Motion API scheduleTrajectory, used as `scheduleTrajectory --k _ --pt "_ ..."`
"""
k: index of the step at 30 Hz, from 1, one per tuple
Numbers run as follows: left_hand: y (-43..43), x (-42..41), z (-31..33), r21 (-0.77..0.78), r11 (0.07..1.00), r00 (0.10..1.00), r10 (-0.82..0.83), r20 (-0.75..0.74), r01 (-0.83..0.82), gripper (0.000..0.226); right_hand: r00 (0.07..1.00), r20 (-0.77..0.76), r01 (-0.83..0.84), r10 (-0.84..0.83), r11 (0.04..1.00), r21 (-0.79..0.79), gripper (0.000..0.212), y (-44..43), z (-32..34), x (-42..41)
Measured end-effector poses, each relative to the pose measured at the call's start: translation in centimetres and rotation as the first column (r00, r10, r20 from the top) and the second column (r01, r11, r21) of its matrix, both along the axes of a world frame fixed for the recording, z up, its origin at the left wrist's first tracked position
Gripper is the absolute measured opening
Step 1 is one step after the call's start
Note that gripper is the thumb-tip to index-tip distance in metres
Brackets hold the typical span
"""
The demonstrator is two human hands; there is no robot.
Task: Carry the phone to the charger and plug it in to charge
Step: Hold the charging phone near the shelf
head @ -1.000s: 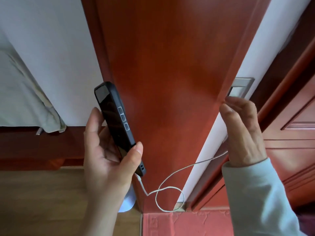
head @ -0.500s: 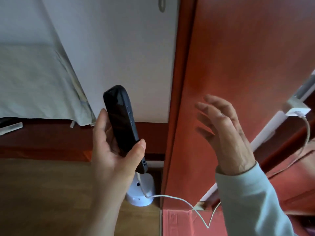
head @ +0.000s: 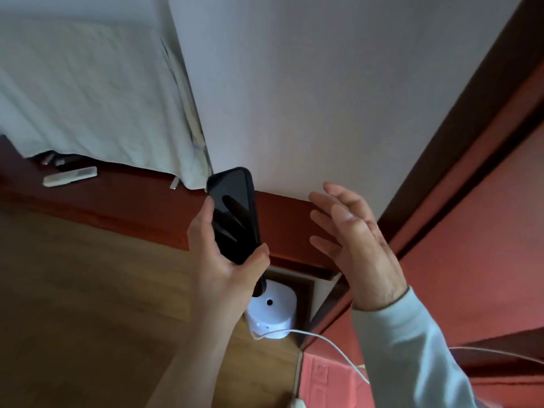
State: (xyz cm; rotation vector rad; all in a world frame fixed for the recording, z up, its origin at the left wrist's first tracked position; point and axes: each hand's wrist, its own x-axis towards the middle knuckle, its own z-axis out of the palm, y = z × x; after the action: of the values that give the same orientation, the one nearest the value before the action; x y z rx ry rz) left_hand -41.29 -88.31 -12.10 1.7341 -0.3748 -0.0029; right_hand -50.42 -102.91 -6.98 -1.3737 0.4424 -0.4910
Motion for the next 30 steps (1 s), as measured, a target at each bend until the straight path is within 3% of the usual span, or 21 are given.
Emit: scheduleTrajectory --k 9,18,25,30 --pt "-4.6 6.1 -4.0 0.195 0.981 1.000 -0.007 -0.024 0.012 0.097 0.994 -0.105 0.026 -0.023 0.999 0.025 0.035 -3.7 -5.0 6.7" --pt "-8.8 11.6 -11.3 0.397 0.911 0.992 -0.083 -0.092 0.113 0.099 0.952 -0.236 0.219 -0.196 0.973 0.072 0.054 -5.3 -12.3 10.7" --pt "-11.7 15.1 -19.3 0.549 0.791 0.959 -0.179 -0.218 0.272 0.099 0.890 -0.344 0.355 -0.300 0.929 0.106 0.044 -7.1 -17.6 13.1" --pt "-13.5 15.4 -23.2 0.620 0.725 0.954 -0.216 -0.208 0.300 0.097 0.859 -0.404 0.401 -0.315 0.904 0.148 0.028 -8.5 -20.3 13.5"
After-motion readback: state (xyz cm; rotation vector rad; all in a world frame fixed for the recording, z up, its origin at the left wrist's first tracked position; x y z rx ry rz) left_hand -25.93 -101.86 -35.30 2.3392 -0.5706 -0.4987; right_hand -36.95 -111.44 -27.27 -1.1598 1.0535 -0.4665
